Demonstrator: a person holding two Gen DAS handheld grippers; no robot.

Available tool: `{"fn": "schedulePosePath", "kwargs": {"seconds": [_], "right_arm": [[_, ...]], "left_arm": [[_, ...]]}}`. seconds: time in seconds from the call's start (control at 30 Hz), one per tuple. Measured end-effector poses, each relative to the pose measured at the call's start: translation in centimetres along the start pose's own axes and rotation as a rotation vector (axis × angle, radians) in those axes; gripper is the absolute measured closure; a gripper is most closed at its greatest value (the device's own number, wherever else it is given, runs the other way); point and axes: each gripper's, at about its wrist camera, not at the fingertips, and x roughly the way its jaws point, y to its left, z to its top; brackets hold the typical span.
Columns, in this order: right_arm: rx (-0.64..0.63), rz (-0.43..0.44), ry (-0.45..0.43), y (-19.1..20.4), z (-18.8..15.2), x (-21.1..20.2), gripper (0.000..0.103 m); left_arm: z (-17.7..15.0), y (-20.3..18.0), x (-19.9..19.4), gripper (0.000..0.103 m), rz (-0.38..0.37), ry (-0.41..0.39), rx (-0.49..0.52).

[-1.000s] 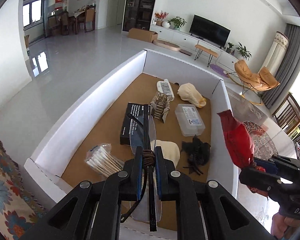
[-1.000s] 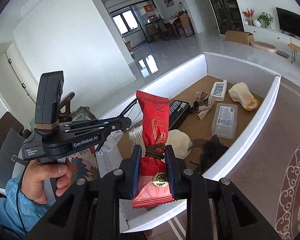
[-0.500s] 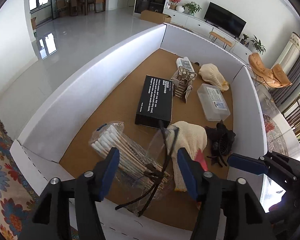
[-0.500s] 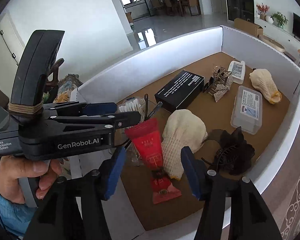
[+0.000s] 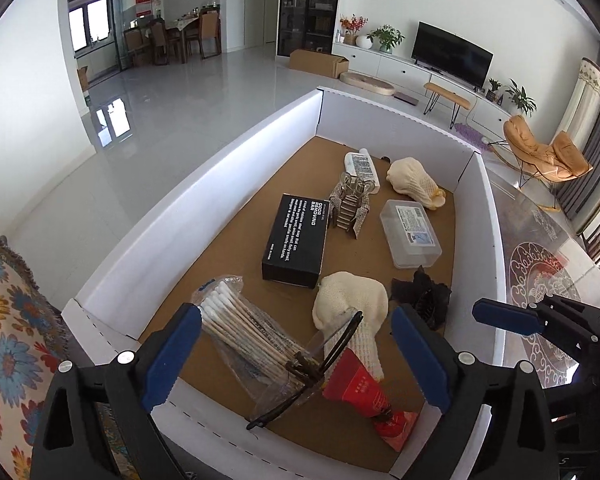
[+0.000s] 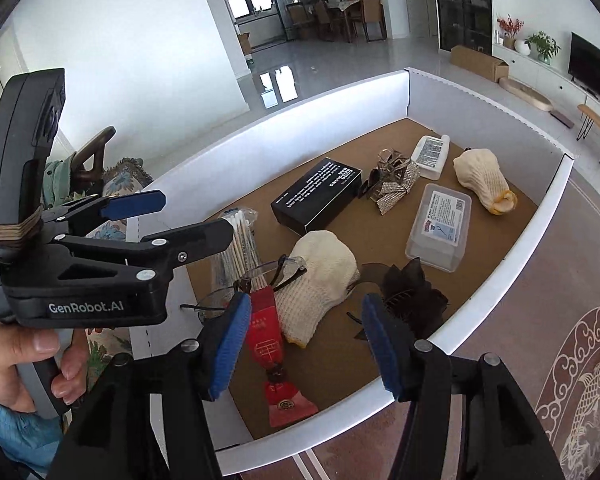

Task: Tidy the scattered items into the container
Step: 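Open both tools to drop the glasses and red packet into the container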

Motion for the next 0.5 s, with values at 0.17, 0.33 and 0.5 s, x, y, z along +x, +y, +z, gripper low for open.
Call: {"fn": "schedulePosePath", "kwargs": {"seconds": [0.17,0.33,0.5], "right_arm": [[-0.001,-0.013,-0.011,-0.4,0.2,-0.7,0.044],[-0.008,-0.02,-0.014,-0.4,0.4,-0.5,0.044],[-0.001,-0.028,-0.019,-0.8,0.6,0.0,0.044]], "left_arm": [[0.1,-1.0,0.0,0.006,0.062,0.003,0.03],[0.2,-1.1,0.1,0.0,0.075,0.01,0.005],[0.2,-0.2,-0.8,0.0,0.104,-0.052,-0.087]]}}
